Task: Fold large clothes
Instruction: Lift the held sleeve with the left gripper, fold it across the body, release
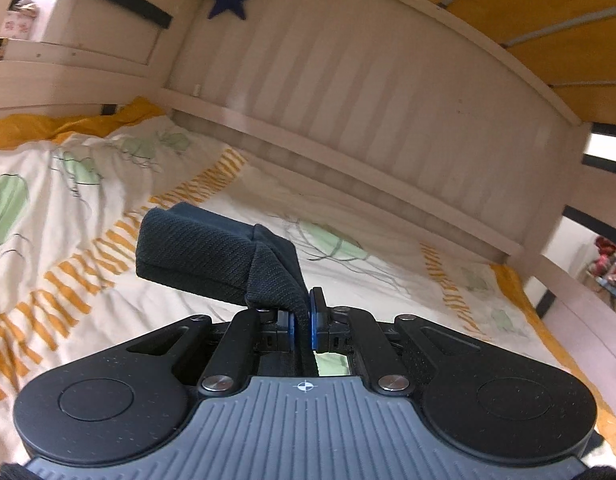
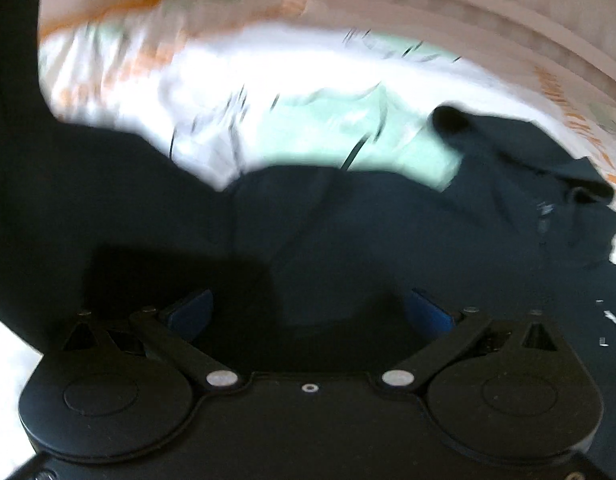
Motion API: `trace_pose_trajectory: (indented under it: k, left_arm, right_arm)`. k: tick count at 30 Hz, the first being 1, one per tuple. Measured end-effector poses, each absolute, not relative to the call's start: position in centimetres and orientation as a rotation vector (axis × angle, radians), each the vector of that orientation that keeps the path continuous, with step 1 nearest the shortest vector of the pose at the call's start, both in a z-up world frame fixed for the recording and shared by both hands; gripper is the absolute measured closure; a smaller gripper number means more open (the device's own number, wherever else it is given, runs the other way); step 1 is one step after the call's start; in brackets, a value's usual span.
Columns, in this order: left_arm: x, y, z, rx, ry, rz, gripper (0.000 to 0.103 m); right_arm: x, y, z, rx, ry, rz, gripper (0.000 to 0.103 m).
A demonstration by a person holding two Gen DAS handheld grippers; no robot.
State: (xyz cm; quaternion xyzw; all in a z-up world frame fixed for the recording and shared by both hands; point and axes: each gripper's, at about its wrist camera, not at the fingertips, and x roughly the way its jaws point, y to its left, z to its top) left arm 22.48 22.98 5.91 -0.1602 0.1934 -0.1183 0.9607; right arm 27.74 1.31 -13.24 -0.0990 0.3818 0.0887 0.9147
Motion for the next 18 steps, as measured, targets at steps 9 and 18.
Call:
trace_pose_trajectory:
  k: [9, 18]
  left_arm:
    - [21.2, 16.5, 7.7, -0.233, 0.349, -0.382, 0.097]
    - [22.1, 6.0, 4.7, -0.195, 0.415, -0.559, 0.096]
  right_arm:
    - [25.8, -3.6, -10.2, -0.046, 0.701, 0.191, 0.002]
    - [19.5, -16.9, -8.4, 0.155, 0.698, 0.047, 0.001]
